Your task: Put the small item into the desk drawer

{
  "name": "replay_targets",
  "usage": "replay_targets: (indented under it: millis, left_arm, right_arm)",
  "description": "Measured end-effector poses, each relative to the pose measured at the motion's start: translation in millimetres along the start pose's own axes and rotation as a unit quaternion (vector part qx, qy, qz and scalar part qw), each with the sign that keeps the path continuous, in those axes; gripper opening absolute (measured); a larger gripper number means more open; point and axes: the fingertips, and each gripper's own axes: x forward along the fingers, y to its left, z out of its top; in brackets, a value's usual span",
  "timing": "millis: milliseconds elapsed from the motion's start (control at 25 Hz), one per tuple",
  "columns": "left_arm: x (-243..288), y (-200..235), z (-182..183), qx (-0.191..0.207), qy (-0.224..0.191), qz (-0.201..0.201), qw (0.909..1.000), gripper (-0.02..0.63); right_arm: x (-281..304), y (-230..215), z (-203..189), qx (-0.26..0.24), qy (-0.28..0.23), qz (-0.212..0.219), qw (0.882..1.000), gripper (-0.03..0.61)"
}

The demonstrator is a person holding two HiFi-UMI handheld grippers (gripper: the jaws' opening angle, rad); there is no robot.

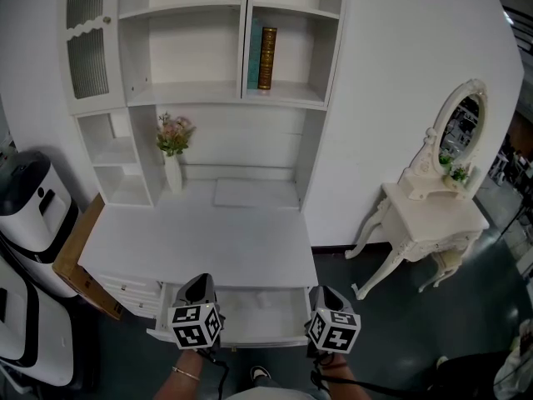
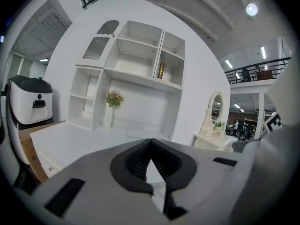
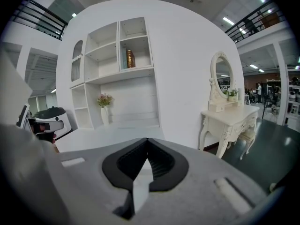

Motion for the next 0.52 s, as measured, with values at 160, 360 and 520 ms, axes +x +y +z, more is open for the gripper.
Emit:
replay_targets:
  millis: [160,360,520]
  left_arm:
    - [0.8,-0.2,1.6,-0.001,0.0,-0.002,1.0,-0.006]
    - [1.2,0.9,1.5,0.0,-0.001,0.0,1.0,-0.006]
    - [1.1,2.9,2.8,0.001,-0.003,0.003,1.0,-0.006]
  right_arm:
    - [0.8,-1.0,4.6,-0.001,-0.003,0.001,1.0,0.006]
    - [2.5,-4.5,6.3,0.003,-0.007,0.004,1.0,0.006]
    - [2.8,-6.5,8.4,0.002,-0.011,0.002,1.0,0.006]
